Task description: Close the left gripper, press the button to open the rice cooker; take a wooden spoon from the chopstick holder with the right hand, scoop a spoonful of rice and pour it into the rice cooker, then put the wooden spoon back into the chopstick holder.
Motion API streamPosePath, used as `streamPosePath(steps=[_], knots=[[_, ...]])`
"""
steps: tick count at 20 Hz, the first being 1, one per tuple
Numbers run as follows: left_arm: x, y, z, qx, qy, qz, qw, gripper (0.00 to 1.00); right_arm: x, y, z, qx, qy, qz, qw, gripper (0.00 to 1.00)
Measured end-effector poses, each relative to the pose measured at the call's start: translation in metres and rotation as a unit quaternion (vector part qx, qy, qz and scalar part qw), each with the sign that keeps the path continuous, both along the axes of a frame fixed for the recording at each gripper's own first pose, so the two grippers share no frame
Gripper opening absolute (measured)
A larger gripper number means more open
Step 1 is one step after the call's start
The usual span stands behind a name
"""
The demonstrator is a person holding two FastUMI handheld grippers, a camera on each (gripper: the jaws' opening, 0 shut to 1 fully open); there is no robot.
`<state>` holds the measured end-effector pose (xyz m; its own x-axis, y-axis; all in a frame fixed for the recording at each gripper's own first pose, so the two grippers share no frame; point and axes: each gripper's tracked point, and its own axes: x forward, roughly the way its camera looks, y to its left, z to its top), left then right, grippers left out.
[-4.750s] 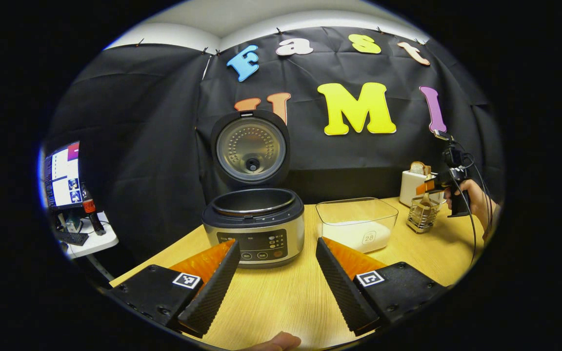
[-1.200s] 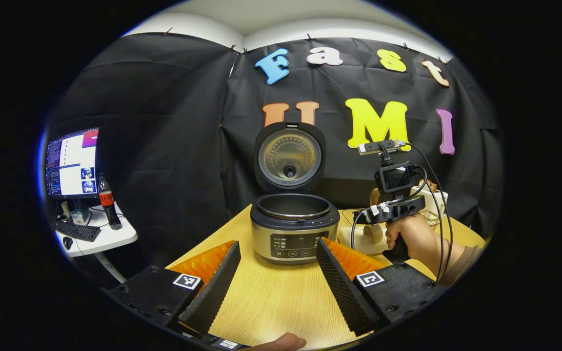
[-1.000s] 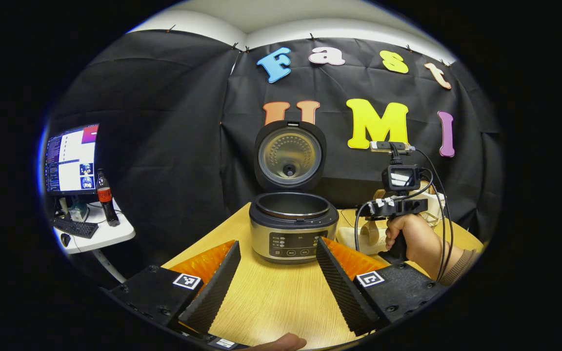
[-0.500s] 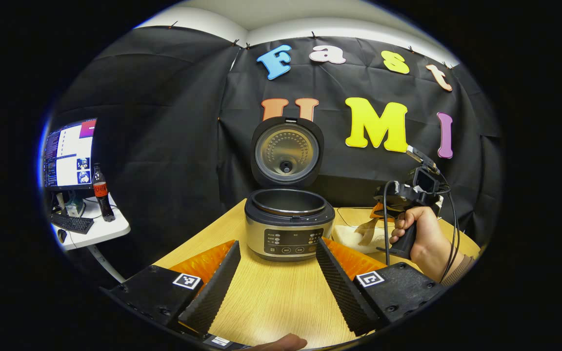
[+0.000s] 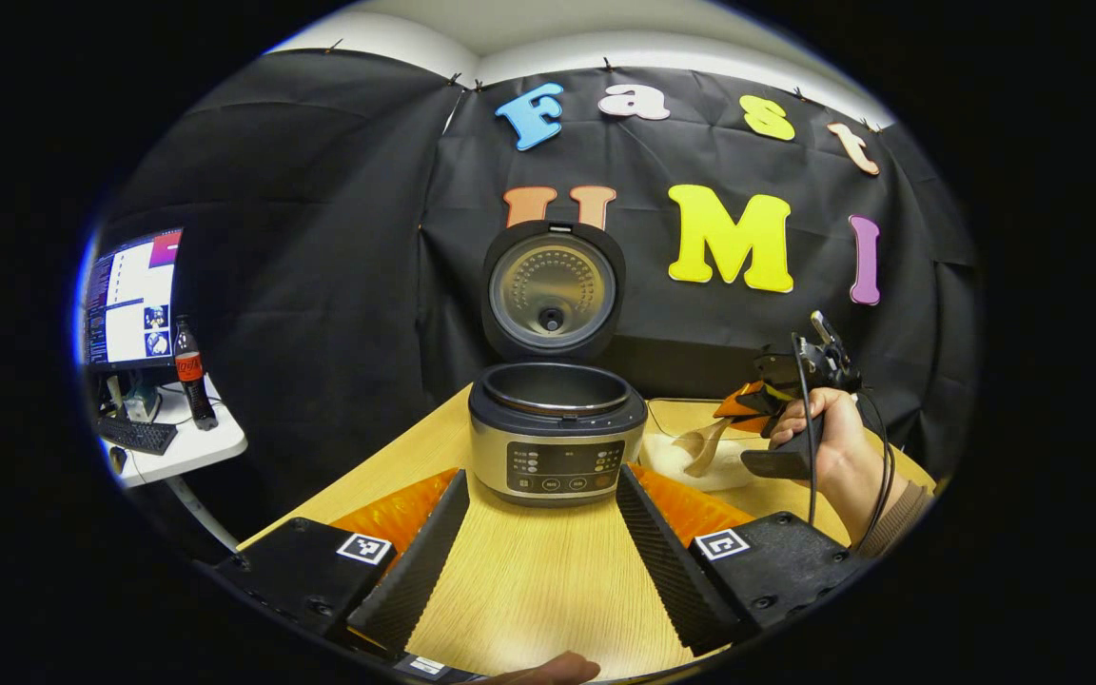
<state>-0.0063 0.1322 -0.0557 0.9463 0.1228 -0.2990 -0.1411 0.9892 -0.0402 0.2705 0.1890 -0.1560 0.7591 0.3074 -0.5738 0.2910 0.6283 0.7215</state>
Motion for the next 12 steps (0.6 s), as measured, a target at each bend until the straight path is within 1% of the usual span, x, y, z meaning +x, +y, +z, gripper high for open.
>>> streamPosePath(steps=[2,3,8,12], knots=[[0.001,0.000,-0.003,0.002,0.003,0.001,1.000,0.99,-0.001,0.008,0.004,0.067,0.006,0.004,0.998,0.01],[0.002,0.000,-0.003,0.003,0.003,0.002,1.000,1.00,0.002,0.007,0.004,0.085,0.006,-0.002,0.996,0.01],[0.002,-0.001,-0.004,0.005,0.004,0.002,1.000,0.99,-0.001,-0.001,0.007,0.106,0.003,-0.017,0.994,0.01],[0.002,-0.001,0.001,0.004,-0.003,0.000,1.000,0.99,-0.002,-0.016,0.011,0.152,-0.002,-0.056,0.987,0.01]])
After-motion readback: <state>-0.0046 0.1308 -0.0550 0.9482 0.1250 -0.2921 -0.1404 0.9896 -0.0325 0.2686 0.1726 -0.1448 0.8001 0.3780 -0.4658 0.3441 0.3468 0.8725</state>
